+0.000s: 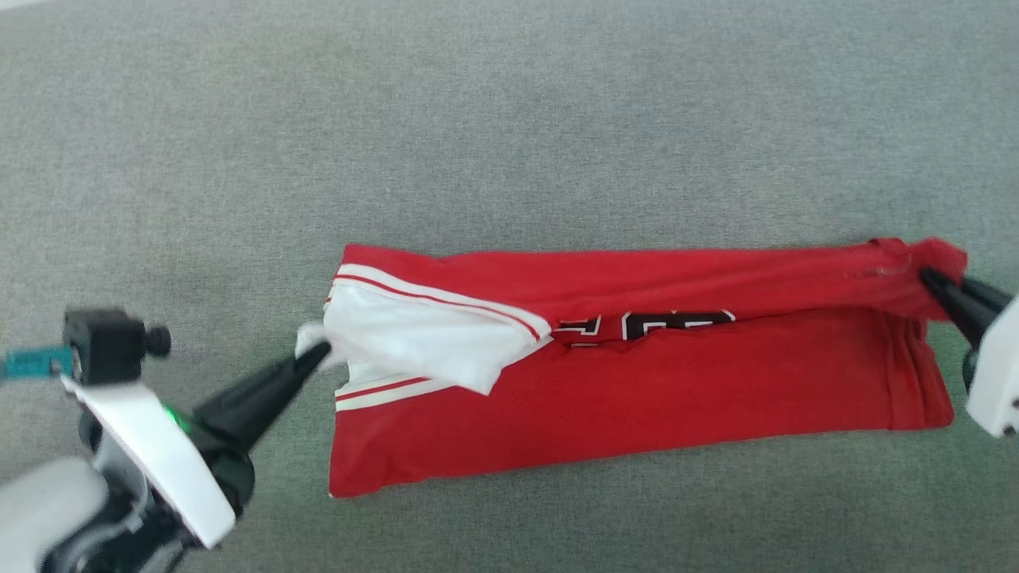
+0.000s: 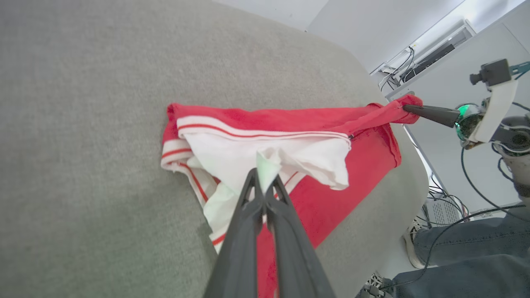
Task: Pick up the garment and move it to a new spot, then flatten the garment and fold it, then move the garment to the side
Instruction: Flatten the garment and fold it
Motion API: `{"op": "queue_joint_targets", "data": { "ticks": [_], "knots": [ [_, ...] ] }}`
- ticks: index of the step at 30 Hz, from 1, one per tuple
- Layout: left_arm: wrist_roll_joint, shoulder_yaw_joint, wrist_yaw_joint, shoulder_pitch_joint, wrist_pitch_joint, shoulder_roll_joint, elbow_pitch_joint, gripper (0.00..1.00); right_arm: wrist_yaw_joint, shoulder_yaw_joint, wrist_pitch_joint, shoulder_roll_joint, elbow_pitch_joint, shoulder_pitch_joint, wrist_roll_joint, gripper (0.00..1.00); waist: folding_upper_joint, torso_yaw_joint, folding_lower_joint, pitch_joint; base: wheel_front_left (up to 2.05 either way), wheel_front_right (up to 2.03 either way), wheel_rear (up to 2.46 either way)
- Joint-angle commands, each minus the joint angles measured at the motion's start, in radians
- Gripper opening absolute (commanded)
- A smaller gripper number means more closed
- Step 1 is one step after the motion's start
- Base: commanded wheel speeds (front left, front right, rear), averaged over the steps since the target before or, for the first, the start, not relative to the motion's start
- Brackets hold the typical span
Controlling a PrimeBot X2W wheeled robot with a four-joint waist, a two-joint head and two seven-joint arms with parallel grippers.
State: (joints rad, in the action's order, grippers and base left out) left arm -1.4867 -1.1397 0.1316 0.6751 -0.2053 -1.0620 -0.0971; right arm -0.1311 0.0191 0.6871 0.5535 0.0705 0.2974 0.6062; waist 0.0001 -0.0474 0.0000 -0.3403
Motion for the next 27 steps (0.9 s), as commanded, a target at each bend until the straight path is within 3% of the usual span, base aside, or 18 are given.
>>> {"op": "queue_joint_targets", "data": {
  "ticks": [1, 6, 14, 15, 16, 17, 18, 19, 20, 21, 22, 23, 27],
  "knots": [
    [-0.010, -0.004, -0.002, -0.042, -0.024, 0.005, -0.013, 0.00, 0.001, -0.040, 0.013, -0.015, 0.031, -0.050, -0.009, 0.00, -0.0001, -0.006, 0.0000, -0.005, 0.00, 0.00, 0.00],
    [-0.023, -0.011, -0.002, -0.127, -0.051, 0.058, 0.021, 0.00, 0.001, -0.104, 0.023, -0.074, 0.061, -0.128, -0.014, 0.00, -0.0001, -0.011, 0.0000, -0.020, 0.00, 0.00, 0.00],
    [0.017, -0.052, -0.002, -0.125, -0.039, 0.167, 0.154, 0.00, 0.001, -0.062, 0.015, -0.112, -0.031, -0.110, -0.057, 0.00, -0.0001, -0.010, 0.0000, -0.034, 0.00, 0.00, 0.00],
    [0.024, -0.057, -0.002, -0.121, -0.040, 0.179, 0.164, 0.00, 0.001, -0.056, 0.008, -0.112, -0.037, -0.106, -0.060, 0.04, -0.0001, -0.009, 0.0000, -0.034, 0.00, 0.00, 0.00],
    [0.028, -0.060, -0.002, -0.117, -0.040, 0.188, 0.175, 0.00, 0.001, -0.052, 0.001, -0.112, -0.044, -0.104, -0.064, 0.34, -0.0001, -0.009, 0.0000, -0.033, 0.00, 0.00, 0.00],
    [0.037, -0.060, -0.002, -0.114, -0.043, 0.191, 0.185, 0.13, 0.001, -0.049, -0.002, -0.113, -0.049, -0.103, -0.064, 0.66, -0.0001, -0.010, 0.0000, -0.031, 0.00, 0.00, 0.00],
    [0.045, -0.060, -0.002, -0.112, -0.045, 0.193, 0.195, 0.35, 0.001, -0.051, -0.006, -0.111, -0.049, -0.104, -0.064, 1.00, -0.0001, -0.010, 0.0000, -0.028, 0.00, 0.00, 0.00],
    [0.045, -0.060, -0.002, -0.112, -0.045, 0.193, 0.195, 0.35, 0.001, -0.051, -0.006, -0.111, -0.049, -0.104, -0.064, 1.00, -0.0001, -0.010, 0.0000, -0.028, 0.00, 0.00, 0.00],
    [0.043, -0.055, -0.002, -0.114, -0.049, 0.198, 0.202, 0.43, 0.001, -0.058, -0.010, -0.106, -0.048, -0.105, -0.064, 1.00, -0.0001, -0.011, 0.0000, -0.026, 0.00, 0.00, 0.00],
    [0.046, -0.047, -0.002, -0.117, -0.051, 0.203, 0.206, 0.63, 0.001, -0.068, -0.013, -0.105, -0.044, -0.109, -0.059, 1.00, -0.0001, -0.013, 0.0000, -0.023, 0.00, 0.00, 0.00],
    [0.052, -0.037, -0.002, -0.123, -0.053, 0.204, 0.212, 0.95, 0.001, -0.080, -0.009, -0.111, -0.039, -0.116, -0.047, 1.00, -0.0001, -0.016, 0.0000, -0.018, 0.00, 0.00, 0.00],
    [0.059, -0.026, -0.002, -0.131, -0.056, 0.205, 0.218, 1.00, 0.001, -0.092, 0.000, -0.114, -0.033, -0.121, -0.038, 1.00, -0.0001, -0.019, 0.0000, -0.014, 0.00, 0.00, 0.00],
    [0.092, 0.056, -0.002, -0.176, -0.061, 0.238, 0.232, 1.00, 0.001, -0.156, 0.038, -0.100, -0.029, -0.145, -0.026, 1.00, -0.0001, -0.046, 0.0000, 0.007, 0.00, 0.00, 0.00]
  ]
}}
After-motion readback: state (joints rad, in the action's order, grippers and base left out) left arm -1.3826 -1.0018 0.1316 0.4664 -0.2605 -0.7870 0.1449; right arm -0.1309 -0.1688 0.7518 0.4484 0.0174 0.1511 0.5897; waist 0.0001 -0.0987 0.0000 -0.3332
